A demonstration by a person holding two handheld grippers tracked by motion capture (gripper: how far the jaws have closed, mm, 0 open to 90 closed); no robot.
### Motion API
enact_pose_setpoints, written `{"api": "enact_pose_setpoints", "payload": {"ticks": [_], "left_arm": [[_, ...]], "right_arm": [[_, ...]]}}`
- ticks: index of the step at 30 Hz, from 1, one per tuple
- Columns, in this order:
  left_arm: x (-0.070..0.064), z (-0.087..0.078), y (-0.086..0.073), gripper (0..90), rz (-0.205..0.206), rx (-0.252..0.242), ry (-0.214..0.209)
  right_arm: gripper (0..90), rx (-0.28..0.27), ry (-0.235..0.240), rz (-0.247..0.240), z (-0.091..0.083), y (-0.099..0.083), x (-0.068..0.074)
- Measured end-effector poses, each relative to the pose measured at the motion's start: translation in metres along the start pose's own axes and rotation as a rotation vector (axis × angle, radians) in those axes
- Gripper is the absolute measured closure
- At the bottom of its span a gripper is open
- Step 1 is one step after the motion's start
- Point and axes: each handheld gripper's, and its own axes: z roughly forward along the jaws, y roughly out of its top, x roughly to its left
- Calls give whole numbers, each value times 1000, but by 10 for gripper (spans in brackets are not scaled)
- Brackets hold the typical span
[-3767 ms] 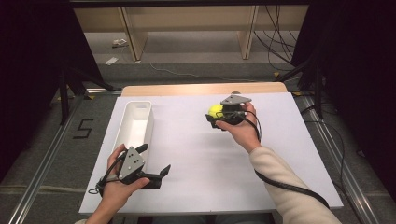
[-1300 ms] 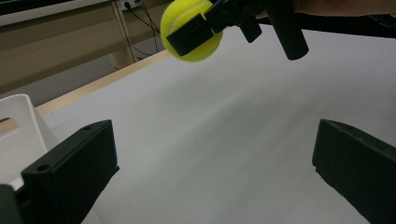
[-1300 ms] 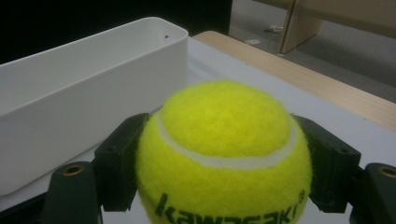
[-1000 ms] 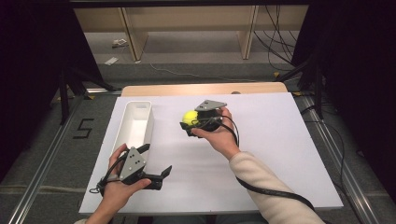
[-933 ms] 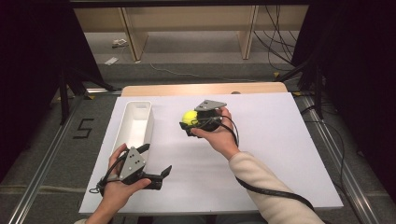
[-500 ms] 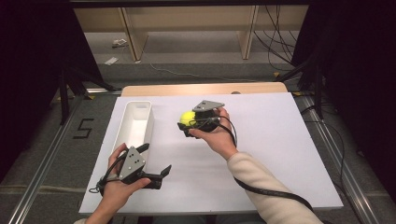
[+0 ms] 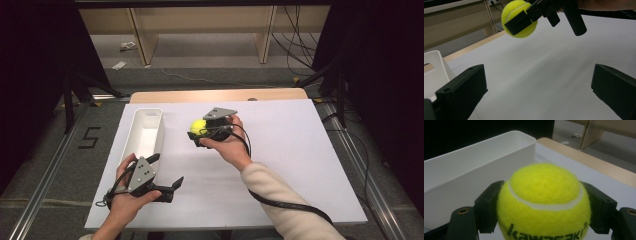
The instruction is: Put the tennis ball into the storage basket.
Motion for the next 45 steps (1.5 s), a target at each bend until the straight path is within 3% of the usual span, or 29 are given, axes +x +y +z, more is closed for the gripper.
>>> {"api": "enact_pose_setpoints", "payload": {"ticks": [45], "left_arm": [[-1, 0, 1, 0, 7, -6, -9]], "right_arm": [[263, 1, 52, -7, 23, 15, 23]]}}
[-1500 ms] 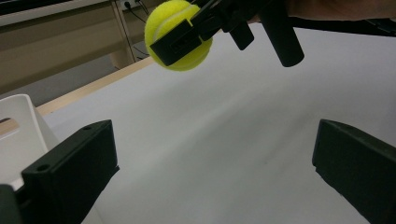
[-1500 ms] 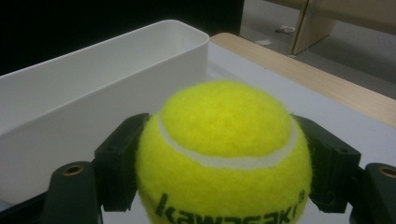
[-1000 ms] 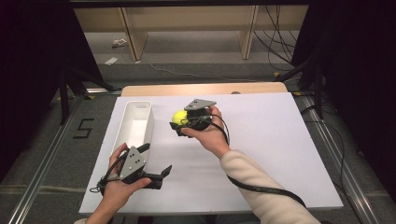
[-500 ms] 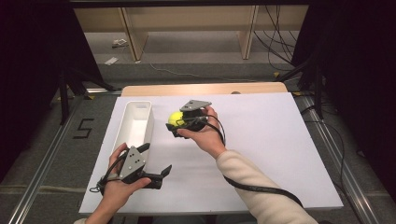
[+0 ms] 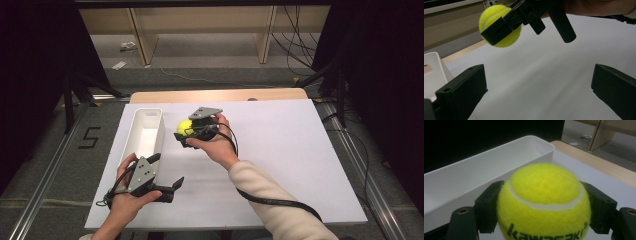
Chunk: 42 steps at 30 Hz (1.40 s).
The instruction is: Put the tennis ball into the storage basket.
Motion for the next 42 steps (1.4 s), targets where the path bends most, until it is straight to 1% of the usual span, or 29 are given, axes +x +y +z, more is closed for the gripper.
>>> {"api": "enact_pose_setpoints", "payload": {"ticks": [14, 19, 42], "left_arm": [[0, 0, 0, 0, -2, -2, 1], [0, 0, 0, 0, 0, 0, 1], [0, 0, 0, 0, 1, -1, -3]], "right_arm": [[263, 2, 8, 0, 2, 0, 2], [263, 13, 14, 4, 4, 0, 4], [263, 14, 24, -11, 9, 5, 8]]}}
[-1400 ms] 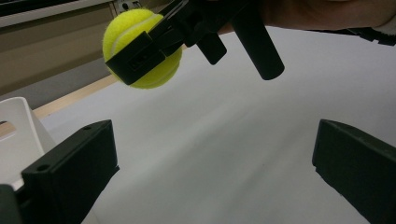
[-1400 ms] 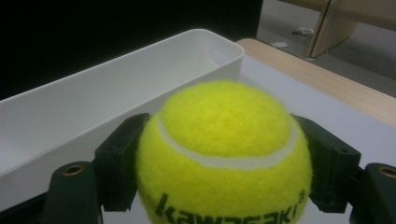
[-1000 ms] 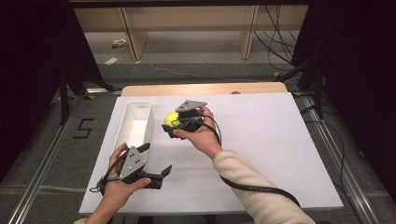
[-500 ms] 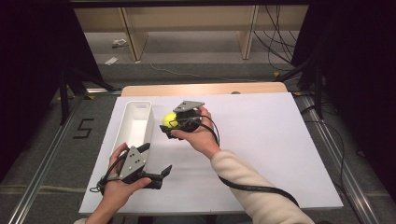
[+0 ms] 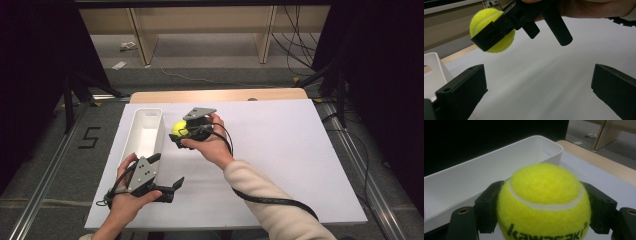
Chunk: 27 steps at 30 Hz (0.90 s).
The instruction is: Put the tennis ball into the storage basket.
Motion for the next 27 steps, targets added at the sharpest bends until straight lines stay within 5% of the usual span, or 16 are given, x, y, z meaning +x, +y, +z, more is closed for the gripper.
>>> {"api": "enact_pose_setpoints", "payload": {"ticks": [27], "left_arm": [[0, 0, 0, 0, 1, 0, -3]], "right_arm": [[263, -1, 20, -20, 8, 10, 8]]}}
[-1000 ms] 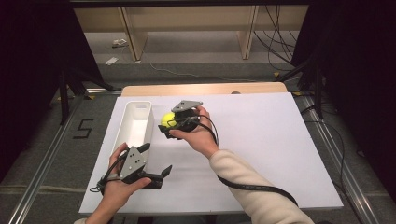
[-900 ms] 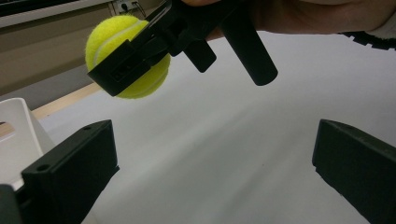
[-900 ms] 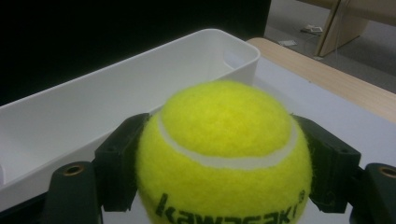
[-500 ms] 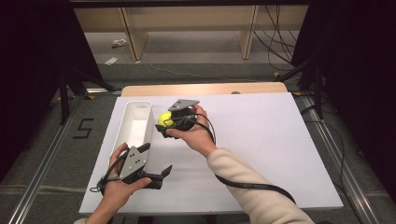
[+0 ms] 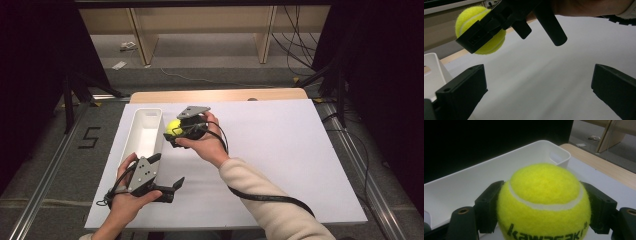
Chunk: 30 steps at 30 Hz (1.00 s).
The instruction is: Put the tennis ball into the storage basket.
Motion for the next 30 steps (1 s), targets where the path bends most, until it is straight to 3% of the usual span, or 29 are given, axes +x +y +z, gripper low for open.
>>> {"api": "enact_pose_setpoints", "payload": {"ticks": [30], "left_arm": [[0, 0, 0, 0, 2, 0, -3]], "right_arm": [[263, 3, 23, -8, 10, 8, 7]]}}
